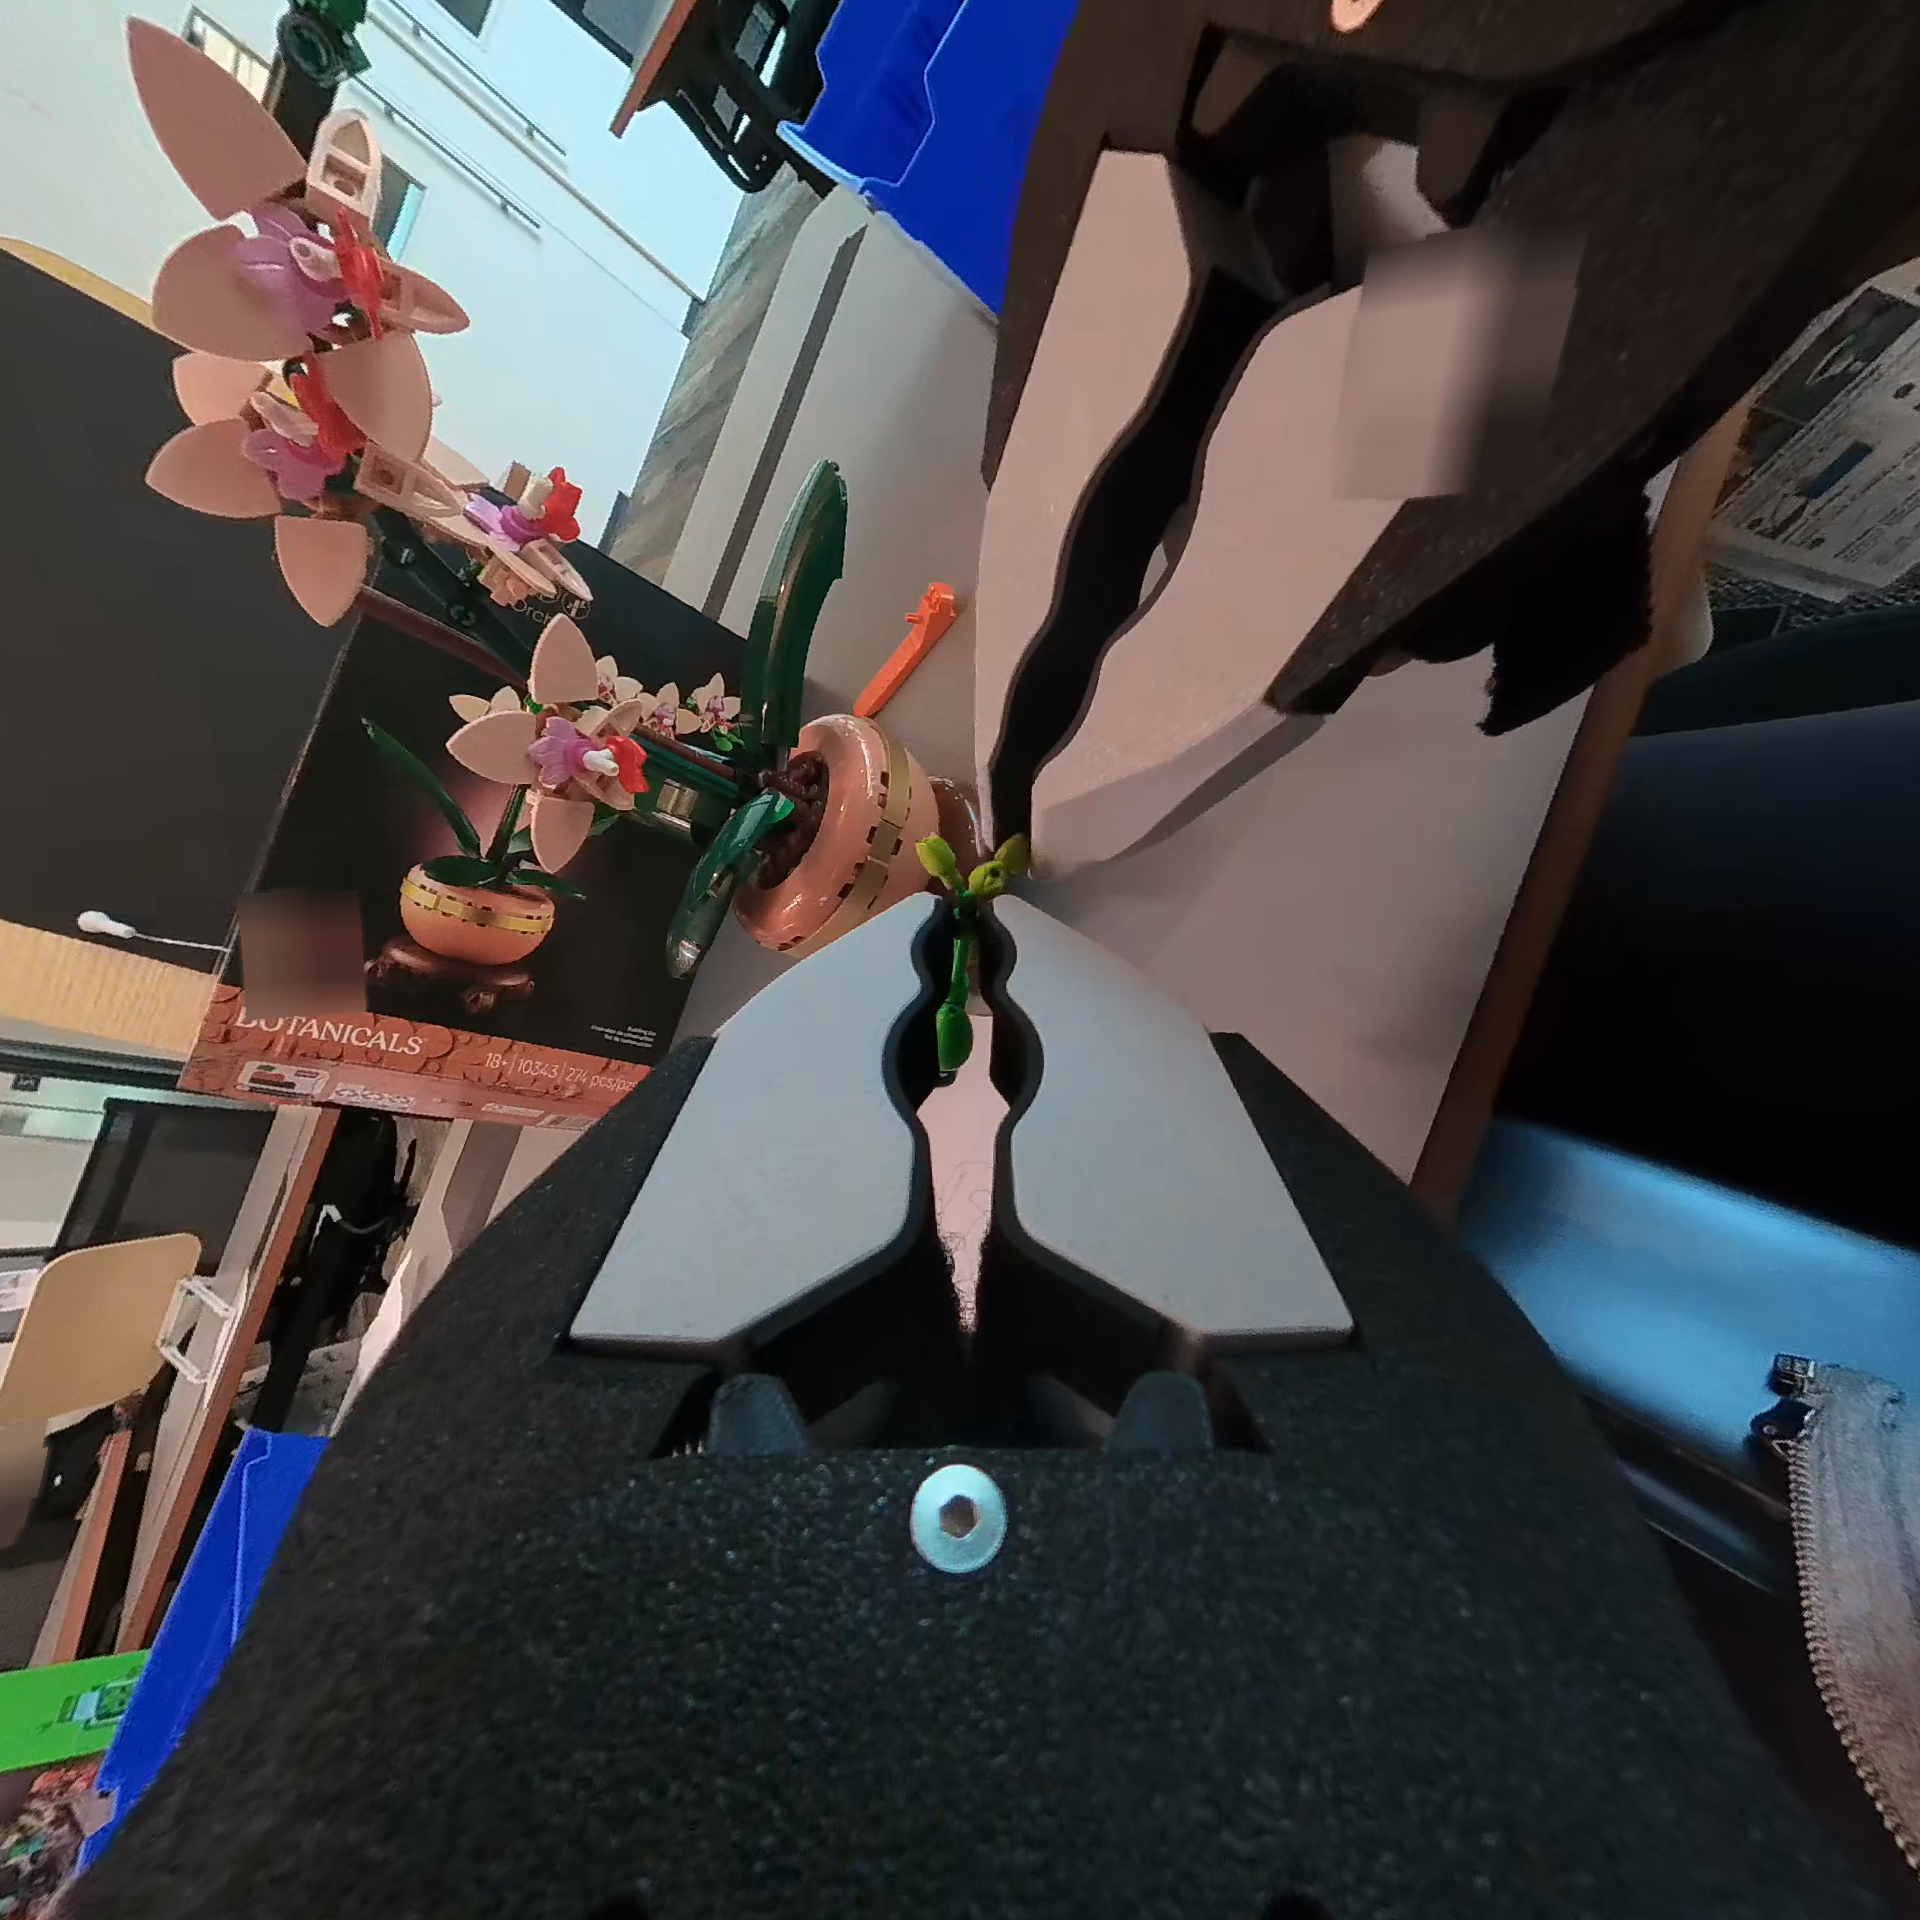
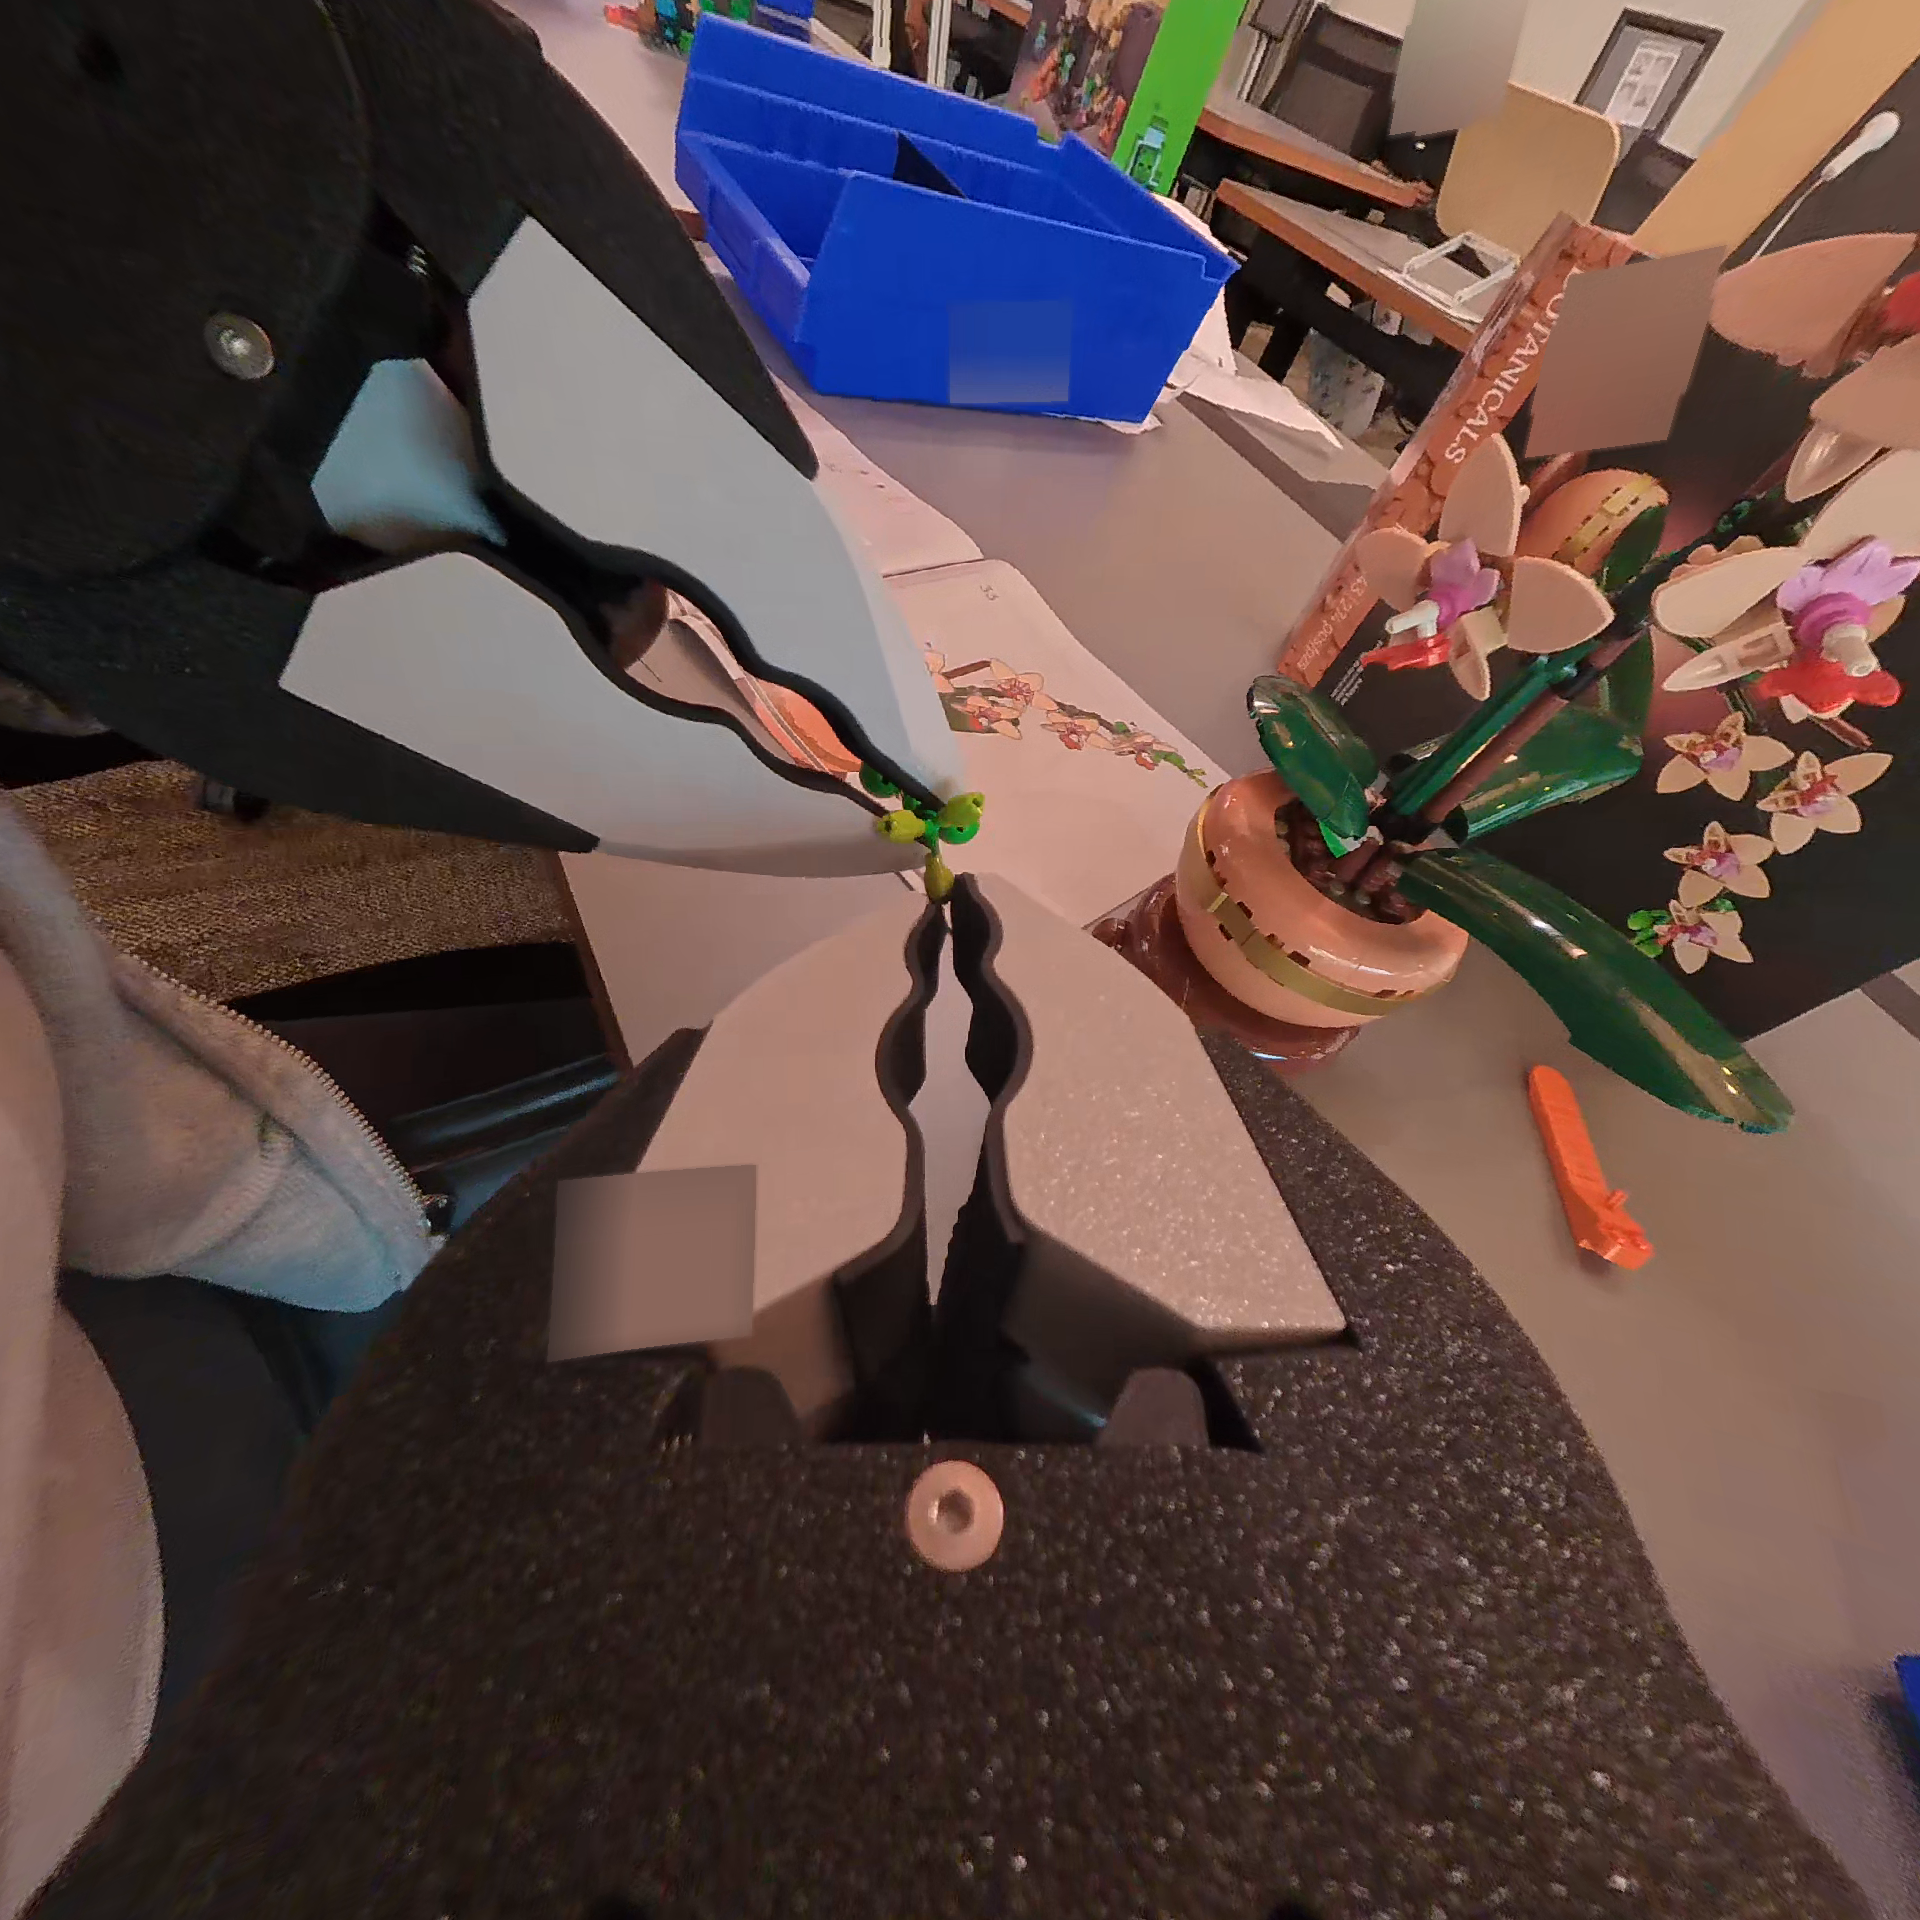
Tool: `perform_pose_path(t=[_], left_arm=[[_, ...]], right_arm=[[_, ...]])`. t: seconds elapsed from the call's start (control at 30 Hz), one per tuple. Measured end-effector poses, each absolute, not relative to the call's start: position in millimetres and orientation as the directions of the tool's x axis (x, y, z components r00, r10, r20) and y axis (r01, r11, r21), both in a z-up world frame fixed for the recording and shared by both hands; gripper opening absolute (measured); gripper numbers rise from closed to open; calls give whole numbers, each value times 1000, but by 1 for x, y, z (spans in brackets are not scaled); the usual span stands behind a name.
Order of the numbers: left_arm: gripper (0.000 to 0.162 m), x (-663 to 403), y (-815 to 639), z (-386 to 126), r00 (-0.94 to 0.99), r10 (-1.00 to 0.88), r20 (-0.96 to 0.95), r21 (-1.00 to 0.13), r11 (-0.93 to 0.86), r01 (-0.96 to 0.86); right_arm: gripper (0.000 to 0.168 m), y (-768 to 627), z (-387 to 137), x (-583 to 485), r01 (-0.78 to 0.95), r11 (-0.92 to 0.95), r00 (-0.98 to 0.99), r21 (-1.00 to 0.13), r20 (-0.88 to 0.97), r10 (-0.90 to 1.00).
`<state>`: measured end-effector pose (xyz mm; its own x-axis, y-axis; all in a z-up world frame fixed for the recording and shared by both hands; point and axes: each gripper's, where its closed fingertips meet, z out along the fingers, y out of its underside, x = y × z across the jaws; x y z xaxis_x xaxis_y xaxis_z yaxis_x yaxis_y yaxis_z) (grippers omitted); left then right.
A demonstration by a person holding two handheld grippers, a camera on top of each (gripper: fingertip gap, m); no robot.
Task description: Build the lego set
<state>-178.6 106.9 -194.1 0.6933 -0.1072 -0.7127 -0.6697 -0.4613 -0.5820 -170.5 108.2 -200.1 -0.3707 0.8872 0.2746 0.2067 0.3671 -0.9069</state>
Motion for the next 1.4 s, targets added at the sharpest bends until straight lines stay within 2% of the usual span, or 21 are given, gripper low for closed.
perform_pose_path(t=[0.03,0.67,0.9,1.0,1.13,1.27,1.33,1.4], left_arm=[[4,-179,107,-194,694,-107,-712,-582,-462,-669],[4,-171,103,-198,691,-149,-707,-577,-444,-685],[4,-172,102,-204,578,-186,-795,-432,-496,-753],[4,-174,103,-203,600,-169,-782,-459,-495,-738],[4,-174,104,-211,633,-174,-755,-485,-502,-716],[4,-211,98,-237,659,-137,-739,-460,-612,-643],[4,-232,91,-239,684,-77,-725,-488,-642,-591],[4,-250,80,-228,703,17,-711,-552,-633,-543]], right_arm=[[2,108,-200,-170,206,365,-373,-908,272,887],[2,104,-204,-166,202,363,-398,-910,262,879],[0,101,-203,-166,248,354,-391,-902,241,888],[0,103,-209,-167,270,376,-388,-886,257,885],[0,104,-214,-169,280,281,-387,-918,160,908],[0,131,-241,-179,373,249,-314,-894,132,940],[4,143,-261,-176,458,251,-339,-853,93,936],[19,137,-263,-164,477,214,-421,-853,-8,907]])
